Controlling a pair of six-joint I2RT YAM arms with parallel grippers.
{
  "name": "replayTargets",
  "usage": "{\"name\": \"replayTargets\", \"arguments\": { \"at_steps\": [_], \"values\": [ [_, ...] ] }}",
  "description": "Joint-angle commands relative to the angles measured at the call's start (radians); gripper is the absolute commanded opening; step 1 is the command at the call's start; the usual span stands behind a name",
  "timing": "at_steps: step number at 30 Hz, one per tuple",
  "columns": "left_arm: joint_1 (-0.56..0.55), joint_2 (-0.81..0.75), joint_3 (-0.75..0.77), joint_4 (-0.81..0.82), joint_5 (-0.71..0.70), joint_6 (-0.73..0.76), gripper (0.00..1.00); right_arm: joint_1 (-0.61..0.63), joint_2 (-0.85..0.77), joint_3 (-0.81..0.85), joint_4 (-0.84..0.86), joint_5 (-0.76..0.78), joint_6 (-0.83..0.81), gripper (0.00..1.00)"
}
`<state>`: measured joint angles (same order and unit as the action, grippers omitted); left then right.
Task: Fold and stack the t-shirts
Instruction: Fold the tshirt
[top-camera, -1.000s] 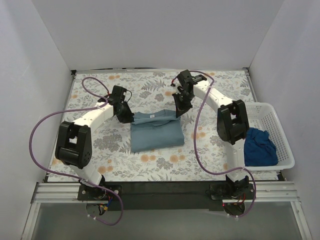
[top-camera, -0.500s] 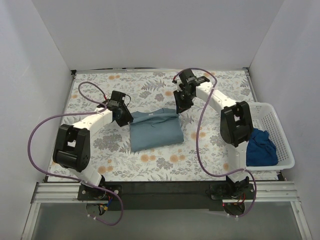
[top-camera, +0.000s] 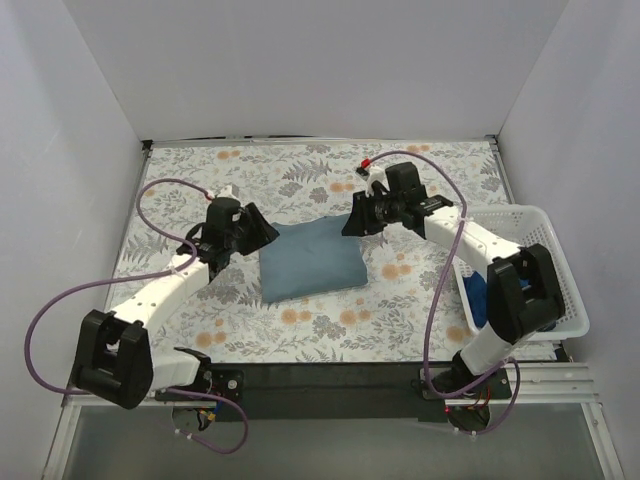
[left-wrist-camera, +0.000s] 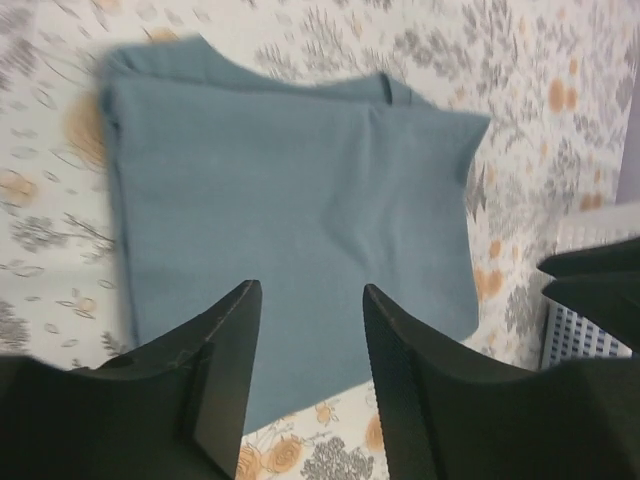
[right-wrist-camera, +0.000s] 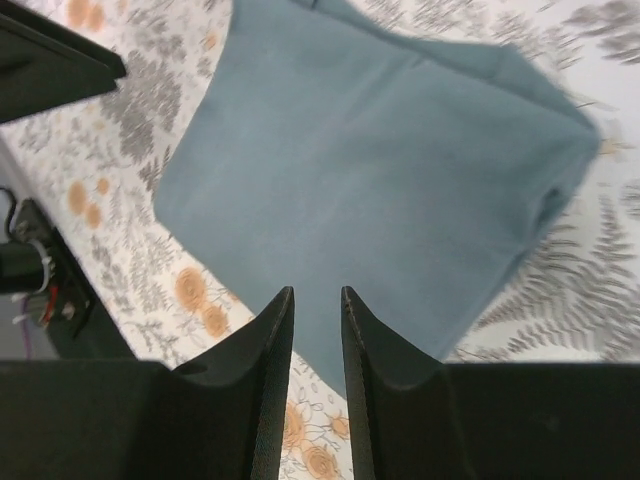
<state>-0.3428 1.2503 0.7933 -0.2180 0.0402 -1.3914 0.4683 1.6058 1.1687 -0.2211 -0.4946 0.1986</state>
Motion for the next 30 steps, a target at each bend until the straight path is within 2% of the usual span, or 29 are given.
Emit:
{"name": "replayTargets", "arguments": {
  "at_steps": [1,4,6,13,18,22,24,26,27,30],
  "values": [
    [-0.025,0.04,-0.046,0.132,0.119,0.012,0.43,-0.002,0.072,-0.044,0.274,-0.227,0.083,0.32],
    [-0.007,0.122,-0.026,0.21,0.112,-0.018,0.32,-0.011,0.184,0.002,0.388,-0.309,0.14,0.32],
    [0.048,0.216,0.006,0.279,0.177,-0.07,0.26,-0.022,0.276,0.06,0.428,-0.332,0.185,0.32],
    [0.151,0.506,0.115,0.379,0.24,-0.156,0.22,-0.097,0.563,0.209,0.568,-0.369,0.334,0.32],
    [0.194,0.612,0.113,0.419,0.248,-0.181,0.19,-0.181,0.695,0.2,0.738,-0.358,0.472,0.32],
    [0.211,0.627,0.101,0.416,0.242,-0.173,0.19,-0.22,0.683,0.181,0.778,-0.363,0.533,0.32],
    [0.215,0.6,0.109,0.396,0.242,-0.161,0.23,-0.224,0.642,0.149,0.779,-0.36,0.536,0.33],
    [0.215,0.562,0.113,0.385,0.247,-0.15,0.29,-0.223,0.557,0.123,0.779,-0.367,0.545,0.33],
    [0.215,0.508,0.116,0.376,0.26,-0.15,0.35,-0.223,0.498,0.09,0.781,-0.372,0.553,0.33],
    [0.205,0.381,0.097,0.361,0.264,-0.146,0.44,-0.212,0.365,-0.008,0.801,-0.404,0.573,0.33]
  ]
}}
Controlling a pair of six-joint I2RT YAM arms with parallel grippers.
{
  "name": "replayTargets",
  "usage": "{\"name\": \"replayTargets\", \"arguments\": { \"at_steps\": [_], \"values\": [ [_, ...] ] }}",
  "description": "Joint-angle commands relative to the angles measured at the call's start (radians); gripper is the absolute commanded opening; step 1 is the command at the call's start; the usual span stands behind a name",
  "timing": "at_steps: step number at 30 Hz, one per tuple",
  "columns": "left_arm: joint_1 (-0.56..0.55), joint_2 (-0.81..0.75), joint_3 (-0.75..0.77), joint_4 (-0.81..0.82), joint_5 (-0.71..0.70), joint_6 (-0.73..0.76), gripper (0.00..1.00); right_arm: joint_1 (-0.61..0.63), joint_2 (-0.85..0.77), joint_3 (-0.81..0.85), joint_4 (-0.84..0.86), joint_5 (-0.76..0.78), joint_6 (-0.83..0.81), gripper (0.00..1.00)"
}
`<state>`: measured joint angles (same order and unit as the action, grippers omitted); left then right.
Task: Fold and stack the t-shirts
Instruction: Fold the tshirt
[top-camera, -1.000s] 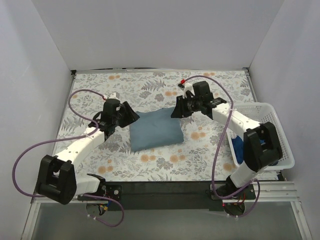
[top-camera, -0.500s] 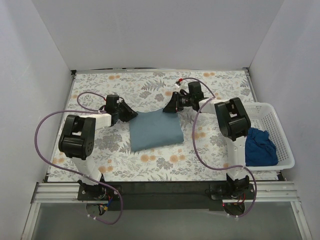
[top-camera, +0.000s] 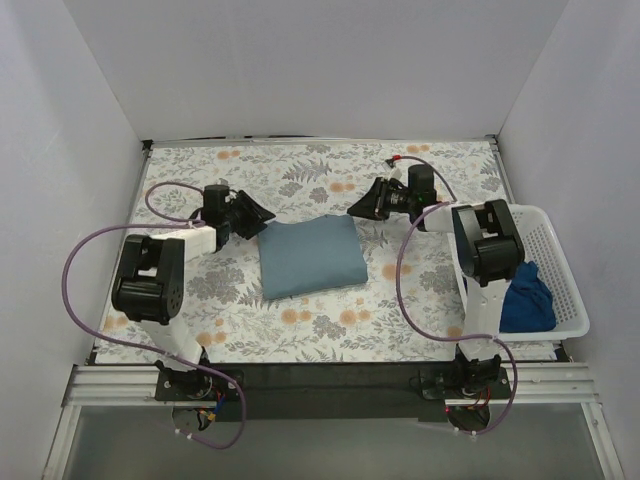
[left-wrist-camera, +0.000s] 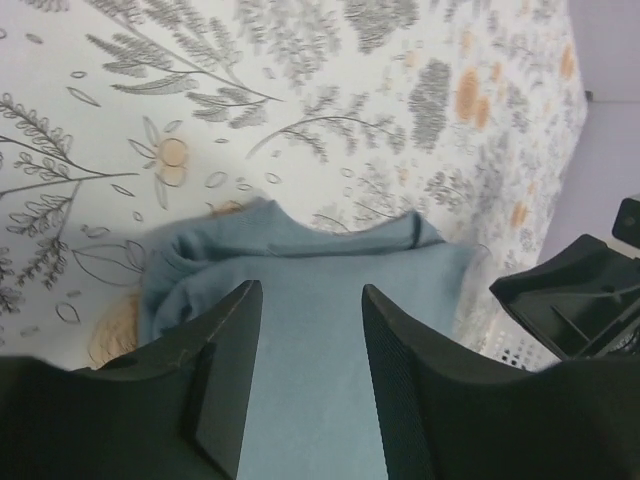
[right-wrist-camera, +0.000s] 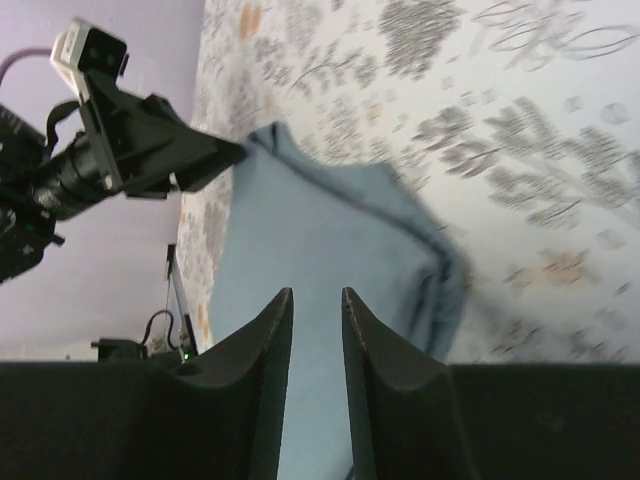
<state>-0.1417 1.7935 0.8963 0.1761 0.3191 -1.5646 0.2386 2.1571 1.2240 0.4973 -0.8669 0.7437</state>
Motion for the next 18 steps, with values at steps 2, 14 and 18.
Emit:
{"name": "replayTargets", "arguments": {
  "at_steps": [2,14,18],
  "values": [
    [-0.018,-0.227,-0.031,-0.036,-0.012,0.017,0.45,0.045,-0.256,-0.119,0.087,-0.038,0.025,0.33],
    [-0.156,-0.585,-0.537,-0.026,-0.046,-0.196,0.36,0.153,-0.378,-0.608,0.363,-0.07,0.098,0.37],
    [-0.147,-0.597,-0.643,0.017,-0.058,-0.265,0.32,0.113,-0.202,-0.672,0.538,-0.078,0.129,0.37]
  ]
}}
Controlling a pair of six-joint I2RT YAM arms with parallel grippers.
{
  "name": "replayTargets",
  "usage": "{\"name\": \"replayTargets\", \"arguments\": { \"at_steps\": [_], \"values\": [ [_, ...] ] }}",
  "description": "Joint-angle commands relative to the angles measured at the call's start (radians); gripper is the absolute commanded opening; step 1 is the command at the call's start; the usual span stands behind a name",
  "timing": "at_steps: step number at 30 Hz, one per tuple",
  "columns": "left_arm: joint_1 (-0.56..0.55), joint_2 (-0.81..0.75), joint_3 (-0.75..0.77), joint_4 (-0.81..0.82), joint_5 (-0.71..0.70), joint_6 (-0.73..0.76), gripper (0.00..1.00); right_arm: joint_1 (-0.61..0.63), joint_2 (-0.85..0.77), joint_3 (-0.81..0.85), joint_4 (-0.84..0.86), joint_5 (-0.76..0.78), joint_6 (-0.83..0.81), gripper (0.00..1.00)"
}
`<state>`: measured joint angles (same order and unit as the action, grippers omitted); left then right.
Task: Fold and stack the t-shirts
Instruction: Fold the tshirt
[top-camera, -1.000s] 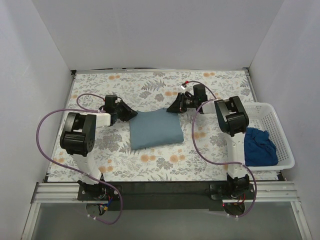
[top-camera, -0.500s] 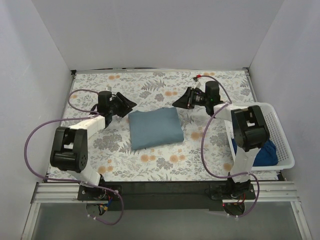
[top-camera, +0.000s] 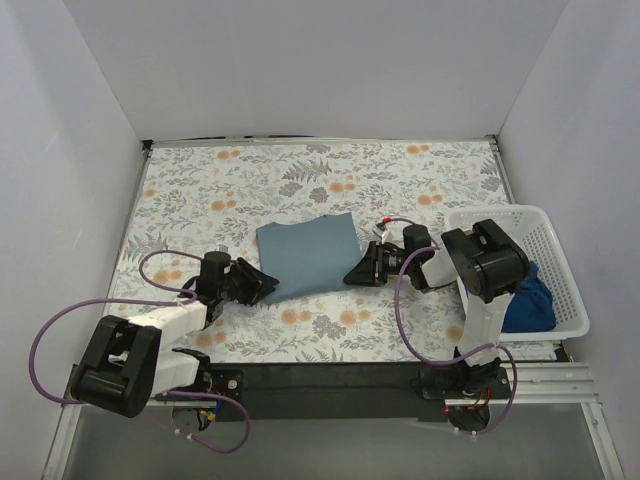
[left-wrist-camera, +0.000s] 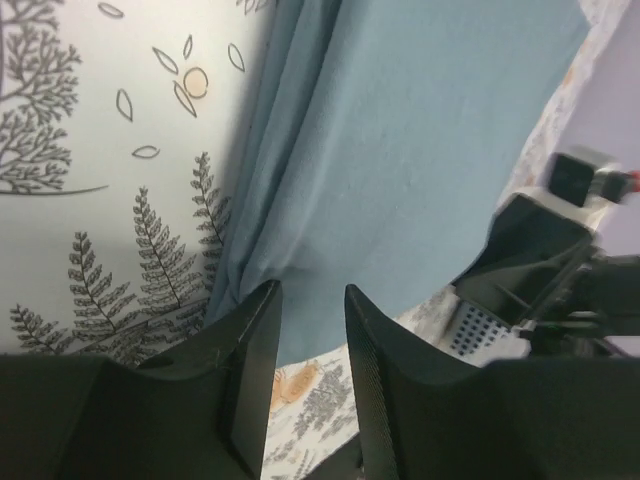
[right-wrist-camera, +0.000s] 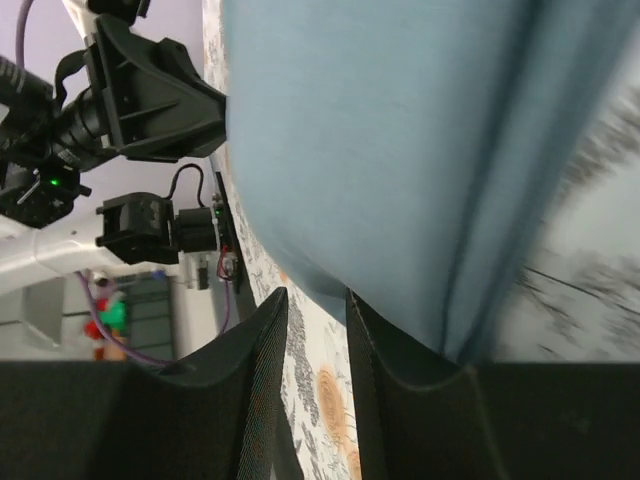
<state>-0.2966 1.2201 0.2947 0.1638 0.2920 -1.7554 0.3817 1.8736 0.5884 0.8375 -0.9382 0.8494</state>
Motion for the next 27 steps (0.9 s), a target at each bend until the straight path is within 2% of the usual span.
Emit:
{"name": "replayTargets", "arguments": {
  "at_steps": [1,4,8,13,17,19,22,27],
  "values": [
    [0.013,-0.031,-0.051,0.022,-0.037,-0.081,0.31,-0.05,0.103,-0.045,0.21,-0.013,0.03,0.37],
    [0.027,-0.089,-0.071,-0.027,-0.059,-0.101,0.28,-0.063,0.084,-0.061,0.21,-0.017,0.04,0.37],
    [0.031,-0.209,-0.054,-0.137,-0.106,-0.092,0.28,-0.056,-0.069,-0.055,0.17,-0.01,0.065,0.37],
    [0.034,-0.329,0.094,-0.288,-0.194,0.021,0.34,0.044,-0.198,0.065,0.133,0.019,0.141,0.39],
    [0.036,-0.337,0.245,-0.461,-0.327,0.138,0.41,0.181,-0.128,0.178,0.15,0.056,0.207,0.4],
    [0.034,-0.341,0.282,-0.494,-0.361,0.181,0.43,0.25,-0.061,0.211,0.153,0.102,0.217,0.4],
    [0.036,-0.364,0.323,-0.518,-0.386,0.261,0.45,0.298,0.041,0.24,0.166,0.174,0.235,0.4],
    [0.036,-0.386,0.351,-0.552,-0.421,0.356,0.46,0.304,0.22,0.217,0.203,0.239,0.252,0.39]
  ]
}}
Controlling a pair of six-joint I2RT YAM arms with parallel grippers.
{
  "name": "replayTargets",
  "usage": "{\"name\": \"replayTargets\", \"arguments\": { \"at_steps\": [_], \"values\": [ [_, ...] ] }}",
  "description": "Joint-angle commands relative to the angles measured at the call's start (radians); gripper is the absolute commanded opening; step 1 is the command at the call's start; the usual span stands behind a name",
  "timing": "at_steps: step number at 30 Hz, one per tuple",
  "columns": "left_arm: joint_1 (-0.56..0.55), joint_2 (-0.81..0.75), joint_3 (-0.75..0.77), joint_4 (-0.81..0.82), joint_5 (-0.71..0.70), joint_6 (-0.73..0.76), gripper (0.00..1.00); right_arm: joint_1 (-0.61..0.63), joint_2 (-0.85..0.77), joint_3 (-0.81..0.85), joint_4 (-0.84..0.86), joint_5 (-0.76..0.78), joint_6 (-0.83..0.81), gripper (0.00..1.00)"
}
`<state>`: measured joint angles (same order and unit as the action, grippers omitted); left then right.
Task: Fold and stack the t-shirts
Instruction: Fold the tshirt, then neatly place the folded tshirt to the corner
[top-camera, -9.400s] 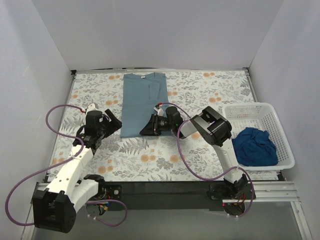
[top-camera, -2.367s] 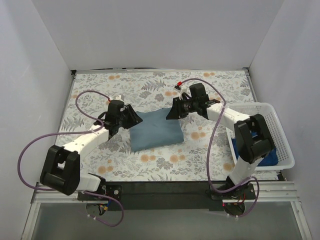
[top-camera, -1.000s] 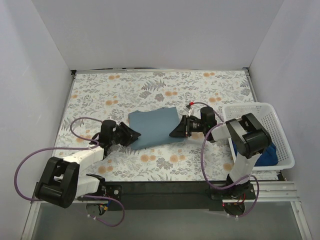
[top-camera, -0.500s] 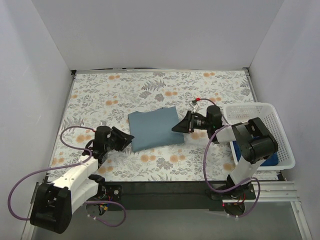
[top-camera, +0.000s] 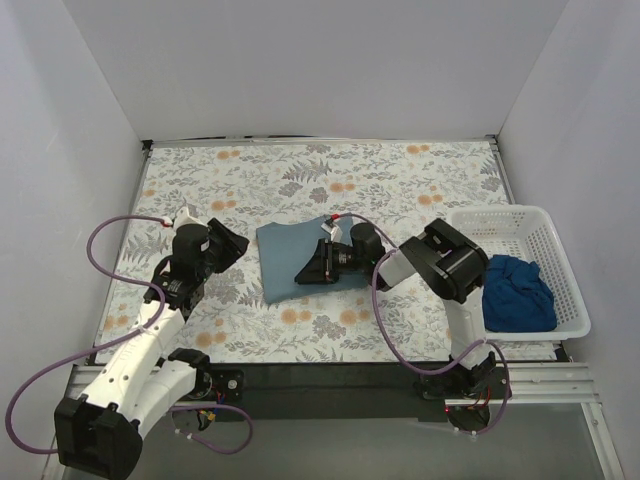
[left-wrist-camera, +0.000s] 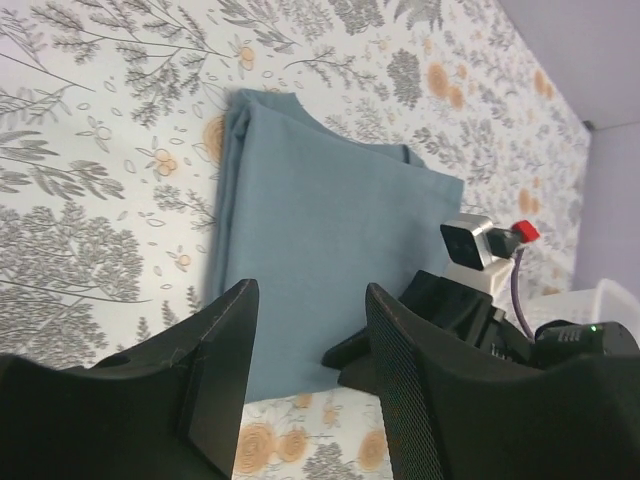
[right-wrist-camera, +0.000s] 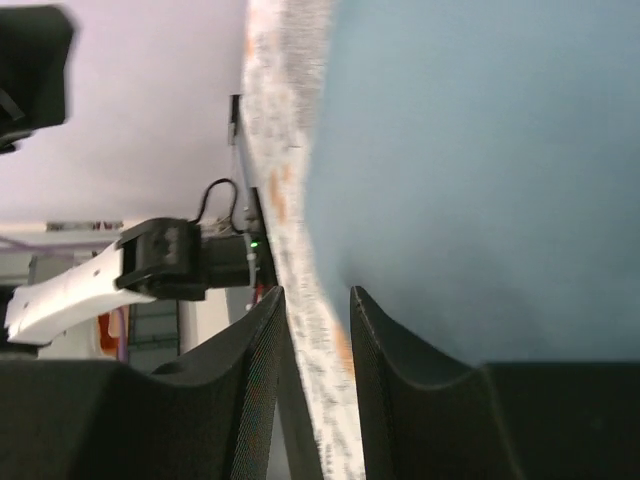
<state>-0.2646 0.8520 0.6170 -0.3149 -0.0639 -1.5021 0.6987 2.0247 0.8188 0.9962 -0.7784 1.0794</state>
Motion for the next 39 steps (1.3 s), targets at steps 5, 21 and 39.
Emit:
{"name": "replayTargets", "arguments": {
  "at_steps": [5,21,39],
  "values": [
    [0.004,-0.013,0.03,-0.067,-0.065,0.164,0.5,-0.013,0.126,-0.03,0.01,0.1,-0.012,0.38],
    [0.004,0.074,0.035,-0.07,0.033,0.203,0.65,-0.022,-0.457,0.27,-1.29,0.765,-0.802,0.53],
    [0.005,0.223,0.052,0.031,-0.063,0.303,0.66,-0.222,-0.311,0.348,-1.298,0.579,-0.901,0.63]
  ]
}}
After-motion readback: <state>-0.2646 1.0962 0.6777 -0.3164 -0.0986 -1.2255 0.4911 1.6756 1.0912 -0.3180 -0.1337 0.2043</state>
